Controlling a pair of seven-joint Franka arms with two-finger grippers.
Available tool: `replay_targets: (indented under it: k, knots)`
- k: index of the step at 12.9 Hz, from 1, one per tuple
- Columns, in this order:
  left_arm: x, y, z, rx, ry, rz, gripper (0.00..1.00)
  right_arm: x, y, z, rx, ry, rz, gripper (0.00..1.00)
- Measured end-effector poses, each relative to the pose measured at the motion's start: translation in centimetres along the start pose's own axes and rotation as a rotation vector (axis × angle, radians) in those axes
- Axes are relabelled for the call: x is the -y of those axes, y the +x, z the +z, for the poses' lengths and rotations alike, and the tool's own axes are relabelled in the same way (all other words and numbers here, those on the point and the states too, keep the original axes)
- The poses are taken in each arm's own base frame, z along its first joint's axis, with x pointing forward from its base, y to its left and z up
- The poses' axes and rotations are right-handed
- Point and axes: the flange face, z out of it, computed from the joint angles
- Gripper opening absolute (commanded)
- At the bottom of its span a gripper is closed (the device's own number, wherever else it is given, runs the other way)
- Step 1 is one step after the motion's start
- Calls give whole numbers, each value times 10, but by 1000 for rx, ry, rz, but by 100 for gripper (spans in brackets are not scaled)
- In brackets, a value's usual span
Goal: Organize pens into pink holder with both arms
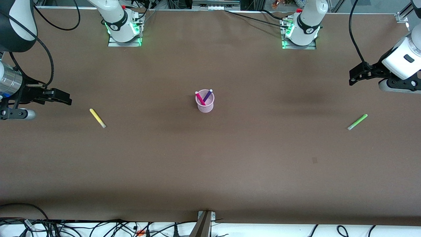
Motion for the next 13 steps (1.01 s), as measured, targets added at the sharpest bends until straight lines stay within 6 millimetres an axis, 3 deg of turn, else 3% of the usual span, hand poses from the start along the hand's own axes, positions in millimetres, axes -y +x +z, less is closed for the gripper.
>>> replay_targets:
  k: [5, 13]
  knots:
    - [-2, 0, 0, 0, 0, 3, 100, 19, 0, 0, -4, -2, -30, 100]
    - [-3, 0, 0, 0, 0, 6, 100, 22, 0, 2, -3, -2, 11, 100]
